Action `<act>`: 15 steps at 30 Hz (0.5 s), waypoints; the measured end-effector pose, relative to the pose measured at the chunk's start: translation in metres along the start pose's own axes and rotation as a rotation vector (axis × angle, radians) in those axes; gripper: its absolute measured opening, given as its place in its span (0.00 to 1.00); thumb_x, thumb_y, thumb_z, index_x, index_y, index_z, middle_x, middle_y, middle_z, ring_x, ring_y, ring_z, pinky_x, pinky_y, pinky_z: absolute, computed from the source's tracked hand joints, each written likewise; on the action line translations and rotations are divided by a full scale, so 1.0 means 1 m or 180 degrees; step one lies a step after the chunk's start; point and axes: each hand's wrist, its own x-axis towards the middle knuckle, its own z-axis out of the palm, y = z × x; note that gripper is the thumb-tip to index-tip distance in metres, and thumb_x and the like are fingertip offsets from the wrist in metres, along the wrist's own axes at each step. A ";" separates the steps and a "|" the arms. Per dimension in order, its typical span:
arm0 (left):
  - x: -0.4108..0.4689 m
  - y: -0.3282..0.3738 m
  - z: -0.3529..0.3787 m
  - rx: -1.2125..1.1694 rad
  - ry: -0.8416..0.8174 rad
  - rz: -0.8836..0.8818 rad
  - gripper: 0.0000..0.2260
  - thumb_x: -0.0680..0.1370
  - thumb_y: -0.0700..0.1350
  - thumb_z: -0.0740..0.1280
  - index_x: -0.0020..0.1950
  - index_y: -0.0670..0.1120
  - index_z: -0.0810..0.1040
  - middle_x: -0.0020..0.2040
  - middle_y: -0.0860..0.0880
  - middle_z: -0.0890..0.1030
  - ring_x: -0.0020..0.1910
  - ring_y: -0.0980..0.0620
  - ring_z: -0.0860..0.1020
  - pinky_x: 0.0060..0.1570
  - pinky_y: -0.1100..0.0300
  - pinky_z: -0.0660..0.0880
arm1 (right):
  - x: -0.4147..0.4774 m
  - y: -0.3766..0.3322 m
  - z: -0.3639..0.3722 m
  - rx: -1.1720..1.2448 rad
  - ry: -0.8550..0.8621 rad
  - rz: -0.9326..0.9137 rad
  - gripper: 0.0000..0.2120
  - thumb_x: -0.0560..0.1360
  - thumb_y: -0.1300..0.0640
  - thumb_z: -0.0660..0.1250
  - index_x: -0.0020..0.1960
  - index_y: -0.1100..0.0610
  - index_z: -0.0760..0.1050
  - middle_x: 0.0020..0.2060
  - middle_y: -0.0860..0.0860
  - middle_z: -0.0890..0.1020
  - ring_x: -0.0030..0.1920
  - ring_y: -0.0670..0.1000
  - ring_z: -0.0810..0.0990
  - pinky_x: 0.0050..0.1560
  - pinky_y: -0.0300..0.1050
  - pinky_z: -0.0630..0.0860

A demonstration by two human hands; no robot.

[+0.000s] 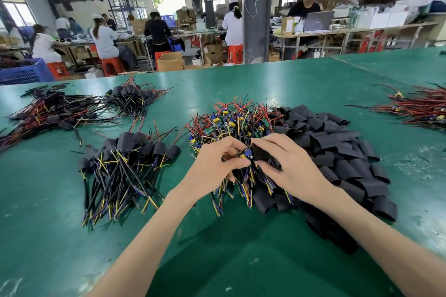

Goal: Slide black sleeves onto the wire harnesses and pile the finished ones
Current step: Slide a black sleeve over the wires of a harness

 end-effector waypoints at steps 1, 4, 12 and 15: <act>0.000 0.000 0.000 0.0009 -0.0004 0.0022 0.09 0.73 0.37 0.71 0.47 0.50 0.79 0.41 0.40 0.80 0.24 0.56 0.73 0.25 0.65 0.73 | 0.000 0.000 0.000 0.0057 0.0017 0.0023 0.21 0.69 0.66 0.73 0.61 0.62 0.76 0.52 0.55 0.78 0.55 0.54 0.75 0.59 0.42 0.69; 0.001 -0.003 -0.001 0.0031 0.0090 0.0036 0.10 0.73 0.36 0.71 0.47 0.51 0.80 0.38 0.43 0.78 0.28 0.57 0.74 0.22 0.67 0.69 | 0.000 0.001 -0.001 0.0183 0.0039 -0.0003 0.20 0.68 0.66 0.74 0.59 0.63 0.77 0.52 0.55 0.79 0.55 0.51 0.73 0.60 0.38 0.66; 0.002 -0.003 -0.001 0.0293 0.0111 0.0051 0.07 0.73 0.37 0.71 0.48 0.46 0.77 0.37 0.54 0.79 0.27 0.65 0.74 0.32 0.75 0.69 | 0.000 0.002 -0.005 0.0403 0.0028 0.0006 0.15 0.69 0.66 0.73 0.55 0.60 0.78 0.52 0.50 0.80 0.54 0.51 0.76 0.57 0.42 0.70; 0.002 -0.004 -0.003 0.0442 0.0102 0.0097 0.08 0.72 0.39 0.73 0.45 0.50 0.79 0.36 0.56 0.80 0.31 0.64 0.74 0.38 0.74 0.69 | -0.001 0.004 -0.004 0.0426 -0.0036 -0.0016 0.14 0.69 0.65 0.74 0.53 0.59 0.78 0.51 0.50 0.80 0.53 0.49 0.76 0.55 0.44 0.72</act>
